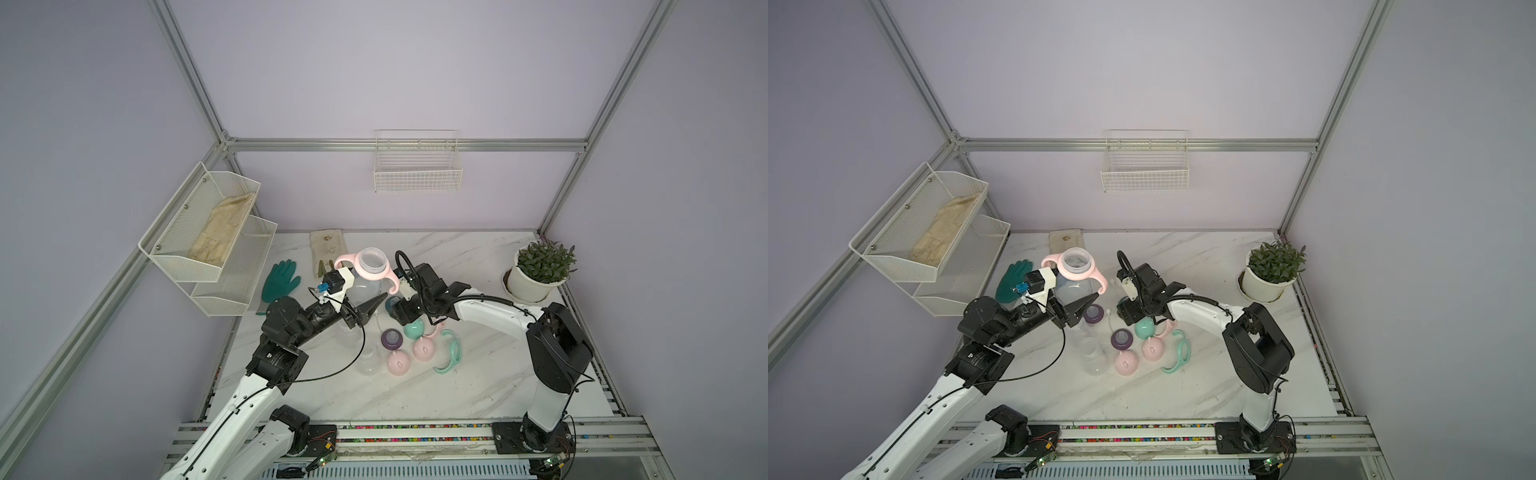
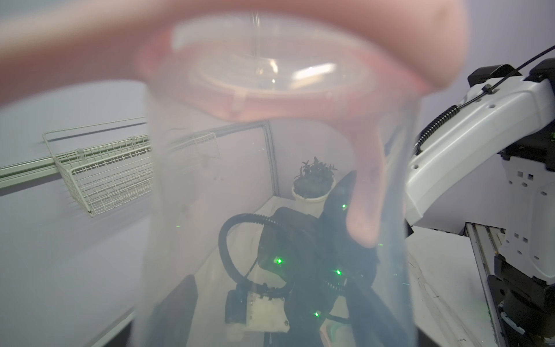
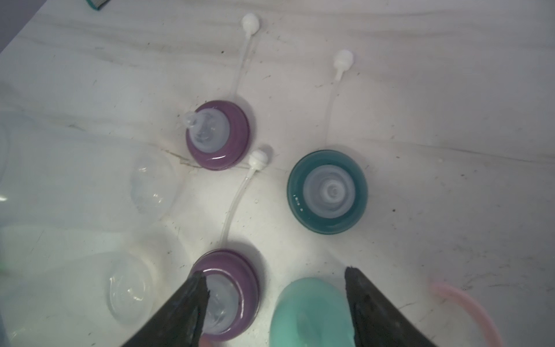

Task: Assemble the baby bottles
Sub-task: Pick up the nipple from the center of the board.

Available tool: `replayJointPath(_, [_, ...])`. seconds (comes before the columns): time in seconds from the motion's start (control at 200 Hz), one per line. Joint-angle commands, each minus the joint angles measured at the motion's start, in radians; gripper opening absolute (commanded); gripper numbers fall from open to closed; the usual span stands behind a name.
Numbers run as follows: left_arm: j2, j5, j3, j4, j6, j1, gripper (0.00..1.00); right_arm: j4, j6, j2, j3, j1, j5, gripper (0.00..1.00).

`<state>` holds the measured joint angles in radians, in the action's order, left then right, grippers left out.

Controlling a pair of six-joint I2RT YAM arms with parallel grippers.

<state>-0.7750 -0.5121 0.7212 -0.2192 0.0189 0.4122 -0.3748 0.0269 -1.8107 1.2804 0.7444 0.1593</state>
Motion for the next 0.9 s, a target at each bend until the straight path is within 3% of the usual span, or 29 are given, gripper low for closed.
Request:
replayJointPath(0.0, [0.002, 0.004, 0.0, -0.033, -0.01, -0.009, 0.0, -0.084, -0.047, -0.022, 0.016, 0.033, 0.04, 0.75])
replayJointPath(0.445, [-0.001, 0.013, 0.014, 0.004, 0.009, -0.012, 0.0, -0.206, 0.004, -0.144, 0.102, 0.113, -0.074, 0.77])
replayJointPath(0.895, [0.003, 0.021, 0.014, 0.017, 0.017, -0.012, 0.0, -0.259, 0.043, -0.225, 0.17, 0.156, -0.105, 0.79])
